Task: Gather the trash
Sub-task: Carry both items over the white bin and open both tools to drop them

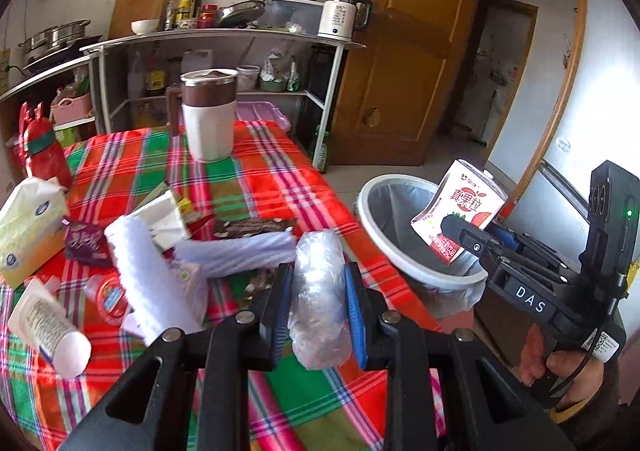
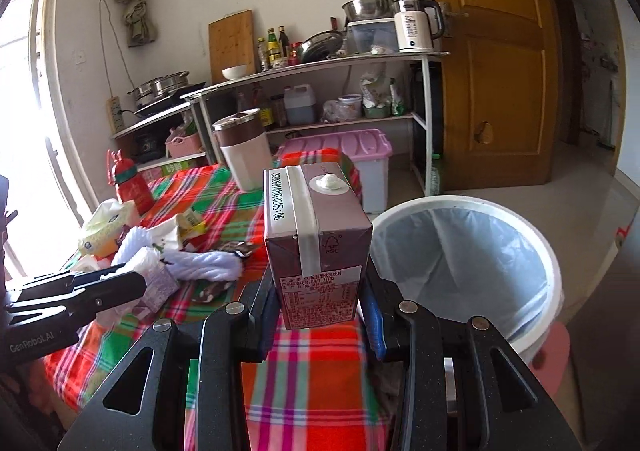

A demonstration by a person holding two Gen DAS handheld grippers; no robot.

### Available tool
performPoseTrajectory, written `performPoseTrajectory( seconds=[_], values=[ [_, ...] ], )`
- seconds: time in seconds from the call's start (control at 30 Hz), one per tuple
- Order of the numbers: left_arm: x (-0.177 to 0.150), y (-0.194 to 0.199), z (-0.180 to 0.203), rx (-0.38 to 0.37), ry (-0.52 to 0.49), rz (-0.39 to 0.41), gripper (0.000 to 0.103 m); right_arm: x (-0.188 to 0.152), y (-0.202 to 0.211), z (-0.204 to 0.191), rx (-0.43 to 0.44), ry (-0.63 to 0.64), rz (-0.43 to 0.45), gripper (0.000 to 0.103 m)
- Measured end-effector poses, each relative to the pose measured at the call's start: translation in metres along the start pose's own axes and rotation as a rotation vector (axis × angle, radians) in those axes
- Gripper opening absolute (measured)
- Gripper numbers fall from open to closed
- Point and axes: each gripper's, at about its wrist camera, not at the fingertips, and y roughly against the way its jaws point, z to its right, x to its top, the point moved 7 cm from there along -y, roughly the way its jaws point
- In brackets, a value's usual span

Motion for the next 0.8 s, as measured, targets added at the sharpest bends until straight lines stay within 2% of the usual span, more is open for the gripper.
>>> performPoseTrajectory(
  seconds=[0.17, 0.43, 0.8],
  values=[
    [0.024, -0.029, 0.038, -0.079, -0.039, -0.007, 0.027, 0.008, -0.001, 0.045, -0.070, -0.040, -0.007, 0.037],
    [0.038, -0.083, 0.089, -0.173, -0.086, -0.081, 0.027, 0.006, -0.020, 0.110, -0.162, -0.076, -0.066, 0.037],
    [0.029, -0.136, 0.117, -0.162, -0.100, -0.195, 0.028, -0.008, -0.055, 0.164, -0.232, -0.101, -0.175, 0.037]
  ],
)
